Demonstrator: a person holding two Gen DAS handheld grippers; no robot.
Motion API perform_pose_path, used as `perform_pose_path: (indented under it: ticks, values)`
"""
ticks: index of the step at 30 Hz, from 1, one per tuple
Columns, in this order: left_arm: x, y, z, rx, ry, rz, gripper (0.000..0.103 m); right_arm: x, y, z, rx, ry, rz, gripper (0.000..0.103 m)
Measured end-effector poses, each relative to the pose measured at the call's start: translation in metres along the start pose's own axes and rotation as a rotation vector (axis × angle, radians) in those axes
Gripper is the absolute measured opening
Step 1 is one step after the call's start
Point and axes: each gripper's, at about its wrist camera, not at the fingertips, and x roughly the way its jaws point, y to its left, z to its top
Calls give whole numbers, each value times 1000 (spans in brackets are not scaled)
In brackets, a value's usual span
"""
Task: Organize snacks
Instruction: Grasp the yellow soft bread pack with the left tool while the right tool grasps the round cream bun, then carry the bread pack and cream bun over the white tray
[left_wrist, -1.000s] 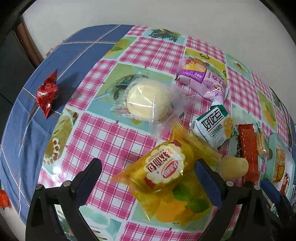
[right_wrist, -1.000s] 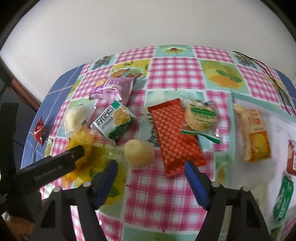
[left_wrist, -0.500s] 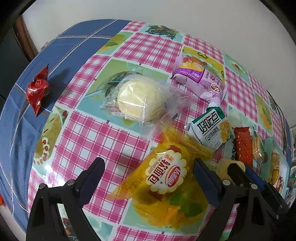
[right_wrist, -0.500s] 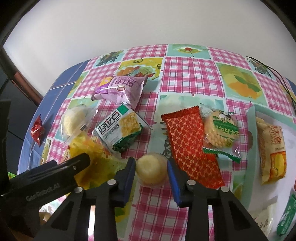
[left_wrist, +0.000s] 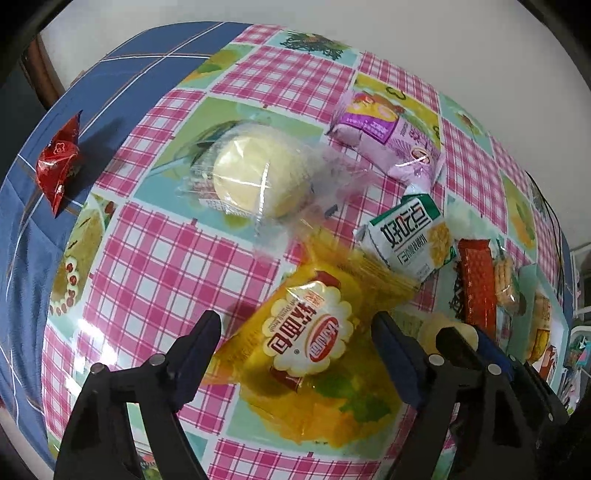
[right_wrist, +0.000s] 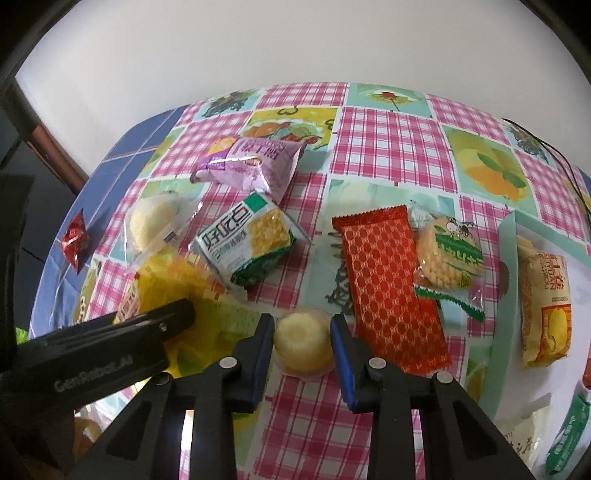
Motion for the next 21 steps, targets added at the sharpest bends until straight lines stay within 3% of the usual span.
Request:
perform_pose_path:
  ticks: [1,3,7,11,21]
  values:
    - [1,-1,0,3,2,-4,83,0,1,-1,-7,2,-6,34]
    - [2,-4,1,11,7,-10,72,0,2,-5,-18,9,-17,34]
    - [5,-7,-1,24,15,-15,68,-2,5,-10,-32,20,-31,34]
    - [4,-14,-5,42,18,-17,49,-3,5,-11,-29,28,-38,33]
    - [-7,-33,-20,59,10,-44,45,-17,-6,-18,31,38,-26,33]
